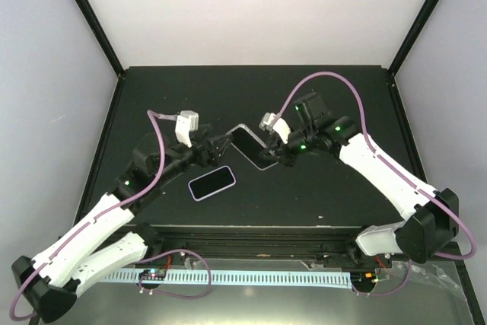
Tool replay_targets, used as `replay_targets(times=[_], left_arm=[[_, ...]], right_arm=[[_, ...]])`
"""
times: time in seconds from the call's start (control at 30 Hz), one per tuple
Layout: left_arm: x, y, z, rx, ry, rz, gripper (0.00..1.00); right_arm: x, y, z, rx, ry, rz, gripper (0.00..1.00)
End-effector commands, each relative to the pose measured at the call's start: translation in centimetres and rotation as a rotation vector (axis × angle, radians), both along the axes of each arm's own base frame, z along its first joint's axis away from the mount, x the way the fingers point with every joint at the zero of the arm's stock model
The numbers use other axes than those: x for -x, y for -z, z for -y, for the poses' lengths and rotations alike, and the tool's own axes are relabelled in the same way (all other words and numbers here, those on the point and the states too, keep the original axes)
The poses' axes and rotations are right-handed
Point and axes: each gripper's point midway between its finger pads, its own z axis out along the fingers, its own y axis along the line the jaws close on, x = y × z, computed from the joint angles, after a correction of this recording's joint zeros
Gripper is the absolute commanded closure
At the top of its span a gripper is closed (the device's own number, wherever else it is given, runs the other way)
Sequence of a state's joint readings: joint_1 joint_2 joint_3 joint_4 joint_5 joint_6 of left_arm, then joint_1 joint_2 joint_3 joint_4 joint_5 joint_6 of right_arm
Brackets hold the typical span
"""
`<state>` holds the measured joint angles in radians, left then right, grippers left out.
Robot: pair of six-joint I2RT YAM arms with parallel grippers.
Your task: Take the phone out of the phone case
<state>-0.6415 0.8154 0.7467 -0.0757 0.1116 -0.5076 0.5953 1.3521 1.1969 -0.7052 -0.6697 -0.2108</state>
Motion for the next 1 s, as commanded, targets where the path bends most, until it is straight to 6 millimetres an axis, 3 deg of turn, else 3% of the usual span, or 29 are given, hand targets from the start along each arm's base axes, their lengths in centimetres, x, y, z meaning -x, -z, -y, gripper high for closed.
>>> replay_targets(times=[0.0, 0.1, 0.23, 0.47, 0.63, 0.83, 0.97], left_arm=[[5.0, 1.6, 0.8, -0.170, 0.260, 0.097, 0.02], [7.8, 1.6, 1.8, -0.188, 0.429, 0.150, 0.06], [9.7, 2.7, 2.9, -0.190, 0.574, 0.123, 0.15], [10.1, 3.6, 4.1, -0.193, 0.668, 0.097, 0.29], [10.7, 3.5, 5.1, -0.176, 0.751, 0.072, 0.55], [11.8, 4.1, 5.3, -0.157, 0.811, 0.031, 0.83], [12.0, 4.2, 5.4, -0.149, 0.824, 0.018, 0.92]], right_arm=[[5.6, -1.5, 1.5, 0.025, -0.352, 0.079, 0.99], [6.8, -1.0, 2.9, 0.100, -0.411, 0.067, 0.99], [7.8, -1.5, 3.5, 0.130, -0.458, 0.060, 0.99], [9.4, -0.9, 3.0, 0.204, -0.541, 0.000, 0.99], [9.8, -0.1, 2.0, 0.242, -0.561, -0.025, 0.99], [9.2, -1.2, 1.2, 0.218, -0.536, 0.003, 0.99], [9.0, -1.6, 1.0, 0.210, -0.528, 0.020, 0.98]])
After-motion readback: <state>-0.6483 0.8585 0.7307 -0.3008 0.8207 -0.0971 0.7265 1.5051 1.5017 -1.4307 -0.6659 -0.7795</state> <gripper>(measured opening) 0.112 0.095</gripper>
